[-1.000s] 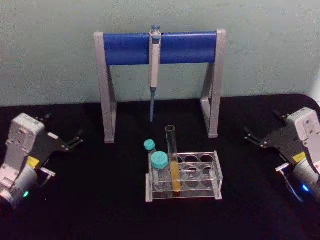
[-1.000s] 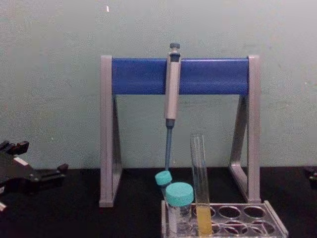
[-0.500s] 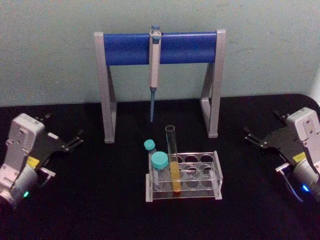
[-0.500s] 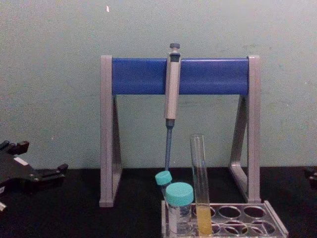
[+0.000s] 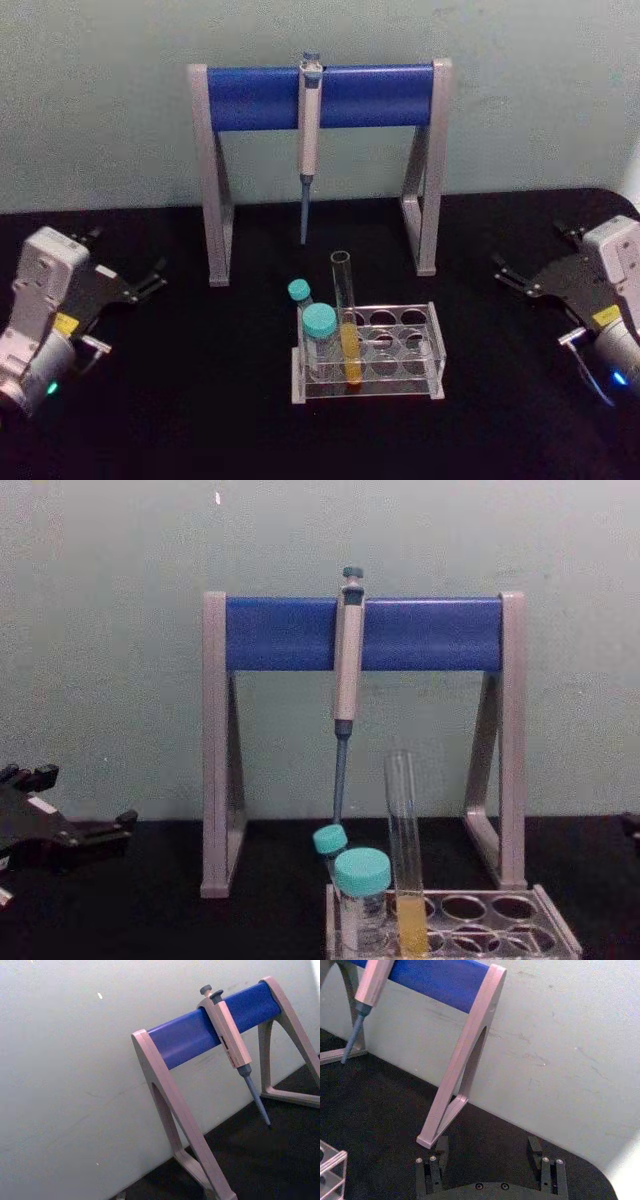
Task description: Pick up the test tube from the test tube rack, shake it, then place it back into the test tube rack.
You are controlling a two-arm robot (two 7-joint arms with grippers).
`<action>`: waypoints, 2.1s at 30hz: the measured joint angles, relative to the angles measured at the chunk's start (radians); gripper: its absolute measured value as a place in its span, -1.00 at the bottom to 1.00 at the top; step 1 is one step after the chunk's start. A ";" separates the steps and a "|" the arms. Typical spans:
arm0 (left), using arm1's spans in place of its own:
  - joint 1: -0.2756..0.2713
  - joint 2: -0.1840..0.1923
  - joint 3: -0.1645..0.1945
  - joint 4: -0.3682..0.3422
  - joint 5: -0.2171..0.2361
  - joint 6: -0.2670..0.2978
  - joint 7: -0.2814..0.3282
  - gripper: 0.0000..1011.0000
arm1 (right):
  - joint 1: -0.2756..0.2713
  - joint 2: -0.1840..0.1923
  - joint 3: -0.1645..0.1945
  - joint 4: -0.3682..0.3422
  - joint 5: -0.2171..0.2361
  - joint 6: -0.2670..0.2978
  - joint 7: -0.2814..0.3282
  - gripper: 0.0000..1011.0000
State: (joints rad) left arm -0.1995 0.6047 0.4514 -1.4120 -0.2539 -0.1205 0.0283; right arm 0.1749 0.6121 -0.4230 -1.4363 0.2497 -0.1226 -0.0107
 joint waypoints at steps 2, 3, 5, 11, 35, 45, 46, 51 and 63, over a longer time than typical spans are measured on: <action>0.000 0.000 0.000 0.000 0.000 0.000 0.000 0.98 | -0.017 0.008 0.011 -0.016 0.010 0.000 0.013 0.98; 0.000 0.000 0.000 0.000 0.000 0.000 0.000 0.98 | -0.023 0.012 0.016 -0.022 0.015 0.001 0.017 0.98; 0.000 0.000 0.000 0.000 0.000 0.000 0.000 0.98 | -0.045 0.024 0.031 -0.044 0.032 0.004 0.035 0.98; 0.000 0.000 0.000 0.000 0.000 0.000 0.000 0.98 | -0.126 0.076 0.078 -0.121 0.111 0.010 0.118 0.98; 0.000 0.000 0.000 0.000 0.000 0.000 0.000 0.98 | -0.214 0.137 0.093 -0.323 0.288 0.122 0.430 0.98; 0.000 0.000 0.000 0.000 0.000 0.000 0.000 0.98 | -0.115 0.061 0.039 -0.305 0.289 0.205 0.505 0.98; 0.000 0.000 0.000 0.000 0.000 0.000 0.000 0.98 | -0.101 0.051 0.033 -0.301 0.292 0.215 0.511 0.98; 0.000 0.000 0.000 0.000 0.000 0.000 0.000 0.98 | -0.059 0.019 0.009 -0.282 0.303 0.247 0.525 0.98; 0.000 0.000 0.000 0.000 0.000 0.000 0.000 0.98 | 0.025 -0.040 -0.056 -0.232 0.288 0.283 0.522 0.98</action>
State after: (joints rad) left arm -0.1995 0.6047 0.4514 -1.4120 -0.2539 -0.1205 0.0283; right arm 0.1996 0.5725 -0.4789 -1.6680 0.5380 0.1605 0.5115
